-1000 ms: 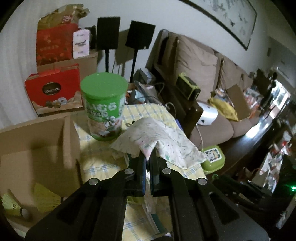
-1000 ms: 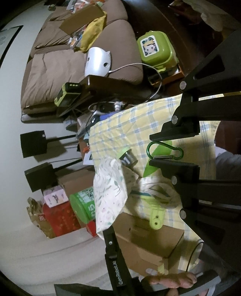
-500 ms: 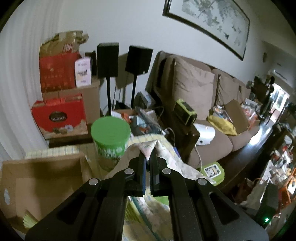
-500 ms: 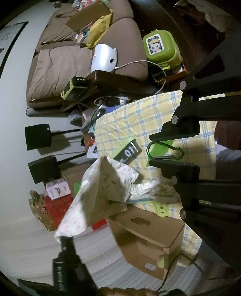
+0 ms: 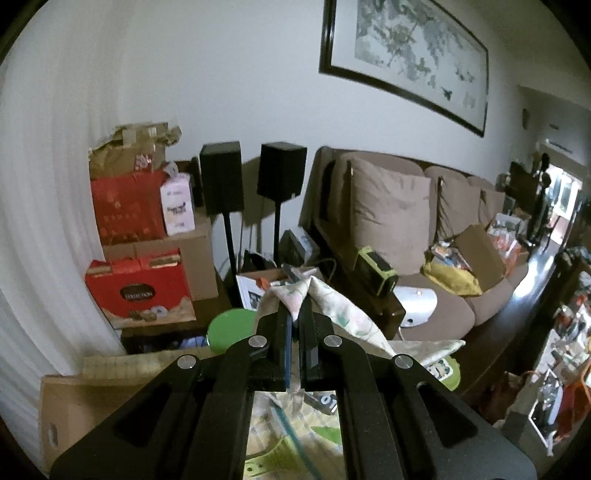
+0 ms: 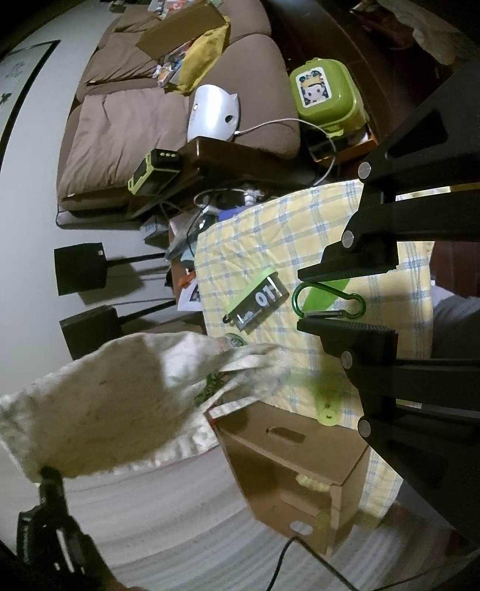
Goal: Organize objects
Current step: 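Lift the floral bag with the left gripper while the right gripper holds the carabiner, then carry the floral bag over the cardboard box with the left gripper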
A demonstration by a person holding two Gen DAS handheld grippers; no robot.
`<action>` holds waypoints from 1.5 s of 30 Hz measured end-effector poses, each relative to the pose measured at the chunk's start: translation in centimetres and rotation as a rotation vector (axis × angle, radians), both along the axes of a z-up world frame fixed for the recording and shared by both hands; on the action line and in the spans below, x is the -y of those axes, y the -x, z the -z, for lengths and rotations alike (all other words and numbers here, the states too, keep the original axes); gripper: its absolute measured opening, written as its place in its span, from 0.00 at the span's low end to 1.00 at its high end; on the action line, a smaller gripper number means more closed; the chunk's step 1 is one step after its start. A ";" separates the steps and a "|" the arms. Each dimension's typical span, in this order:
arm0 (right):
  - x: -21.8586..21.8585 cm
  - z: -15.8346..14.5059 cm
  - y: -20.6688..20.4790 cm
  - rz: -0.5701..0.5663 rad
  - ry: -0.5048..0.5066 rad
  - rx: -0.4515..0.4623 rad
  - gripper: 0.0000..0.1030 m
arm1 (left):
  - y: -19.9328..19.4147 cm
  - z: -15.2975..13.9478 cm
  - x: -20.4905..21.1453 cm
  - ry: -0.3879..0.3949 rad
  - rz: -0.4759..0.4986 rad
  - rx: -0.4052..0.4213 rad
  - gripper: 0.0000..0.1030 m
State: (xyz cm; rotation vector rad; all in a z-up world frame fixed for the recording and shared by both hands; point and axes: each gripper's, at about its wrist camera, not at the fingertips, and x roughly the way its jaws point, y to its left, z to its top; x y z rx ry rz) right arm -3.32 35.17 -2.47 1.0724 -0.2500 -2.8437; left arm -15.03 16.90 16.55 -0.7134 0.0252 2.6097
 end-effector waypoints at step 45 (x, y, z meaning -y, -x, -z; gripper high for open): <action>8.1 -4.0 1.5 -0.169 -0.032 -0.050 0.18 | 1.5 -7.9 18.7 -0.005 -0.331 -0.128 0.02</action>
